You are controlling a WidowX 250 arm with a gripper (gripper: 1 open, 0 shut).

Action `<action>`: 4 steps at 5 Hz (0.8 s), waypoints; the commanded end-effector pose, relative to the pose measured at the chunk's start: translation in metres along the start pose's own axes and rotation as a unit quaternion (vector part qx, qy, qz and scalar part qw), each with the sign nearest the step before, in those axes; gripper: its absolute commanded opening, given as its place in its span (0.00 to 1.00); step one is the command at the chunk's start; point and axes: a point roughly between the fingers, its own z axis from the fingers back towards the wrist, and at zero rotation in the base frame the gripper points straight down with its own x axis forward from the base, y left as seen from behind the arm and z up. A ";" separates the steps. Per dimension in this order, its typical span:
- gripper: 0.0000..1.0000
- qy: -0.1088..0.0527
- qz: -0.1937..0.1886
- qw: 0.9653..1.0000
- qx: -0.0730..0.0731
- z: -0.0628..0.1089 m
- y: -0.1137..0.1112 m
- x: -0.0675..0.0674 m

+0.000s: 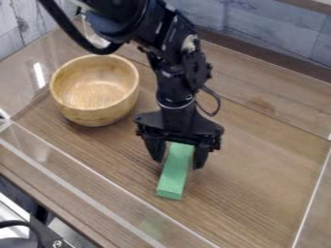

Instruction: Put green object into wooden bowl

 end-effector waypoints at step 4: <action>1.00 -0.026 0.075 0.997 0.010 0.000 -0.015 -0.002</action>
